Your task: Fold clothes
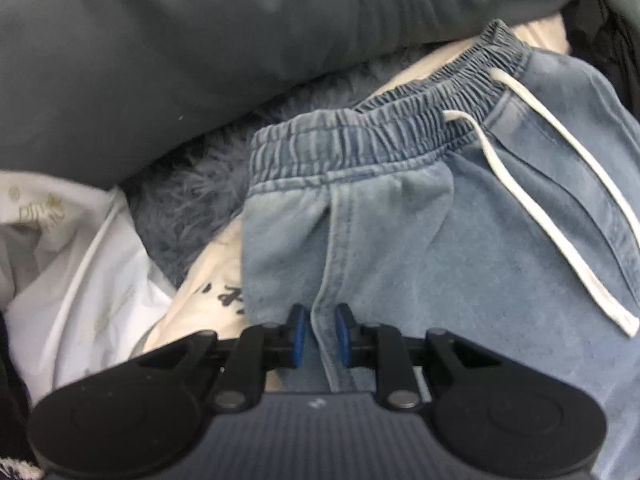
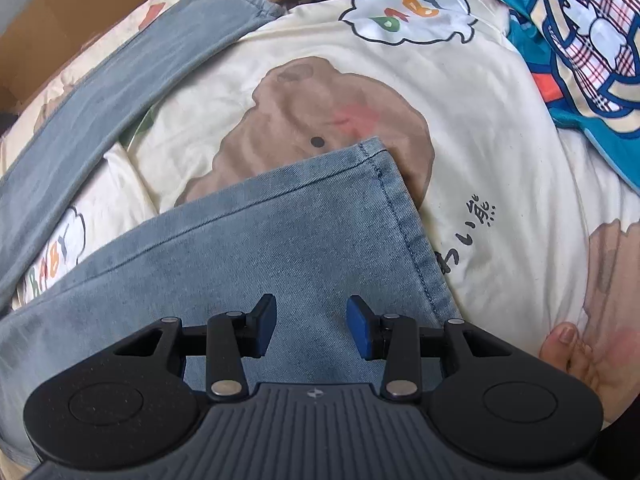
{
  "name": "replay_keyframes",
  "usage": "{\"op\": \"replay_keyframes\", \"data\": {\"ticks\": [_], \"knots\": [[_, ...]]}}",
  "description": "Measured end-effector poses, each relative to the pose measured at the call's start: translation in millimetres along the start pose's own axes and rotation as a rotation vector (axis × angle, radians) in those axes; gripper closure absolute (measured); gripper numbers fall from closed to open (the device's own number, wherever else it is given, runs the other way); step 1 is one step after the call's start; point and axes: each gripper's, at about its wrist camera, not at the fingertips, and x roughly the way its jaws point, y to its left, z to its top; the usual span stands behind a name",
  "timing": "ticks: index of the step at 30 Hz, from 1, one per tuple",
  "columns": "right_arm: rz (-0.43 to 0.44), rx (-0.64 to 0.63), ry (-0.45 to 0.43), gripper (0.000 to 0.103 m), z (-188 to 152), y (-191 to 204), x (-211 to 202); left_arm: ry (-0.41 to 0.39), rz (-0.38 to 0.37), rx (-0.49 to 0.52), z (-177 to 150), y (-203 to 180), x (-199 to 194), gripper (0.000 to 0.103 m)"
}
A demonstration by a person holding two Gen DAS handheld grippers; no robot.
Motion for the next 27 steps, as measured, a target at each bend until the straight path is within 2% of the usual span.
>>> {"op": "replay_keyframes", "data": {"ticks": [4, 6, 9, 11, 13, 17, 22, 25, 27], "knots": [[0.018, 0.002, -0.008, 0.057, 1.2, 4.4, 2.5, 0.007, 0.003, -0.041, 0.9, 4.0, -15.1, 0.082], [0.037, -0.003, -0.018, 0.057, 2.2, 8.6, 3.6, -0.017, -0.004, -0.025, 0.8, 3.2, -31.2, 0.083], [0.067, -0.017, -0.031, 0.057, 4.9, 16.3, 5.9, -0.074, -0.04, 0.032, -0.1, -2.6, -57.9, 0.069], [0.081, -0.033, -0.041, 0.057, 6.8, 21.8, 7.1, -0.103, -0.069, 0.062, 0.8, -7.3, -68.9, 0.052], [0.088, -0.049, -0.051, 0.057, 8.5, 27.4, 8.3, -0.128, -0.1, 0.088, 2.5, -12.3, -76.8, 0.05], [0.1, -0.076, -0.05, 0.057, 11.8, 37.4, 13.4, -0.122, -0.129, 0.097, 7.1, -21.0, -66.9, 0.051], [0.096, -0.108, -0.052, 0.057, 15.9, 47.9, 21.8, -0.083, -0.068, 0.112, 9.1, -25.8, -33.0, 0.053], [0.062, -0.12, -0.04, 0.057, 19.7, 50.6, 32.8, -0.058, -0.006, 0.095, 11.2, -17.0, -7.5, 0.074], [0.037, -0.126, -0.028, 0.057, 22.6, 50.5, 41.3, -0.068, 0.005, 0.075, 11.2, -10.9, -4.6, 0.081]]}}
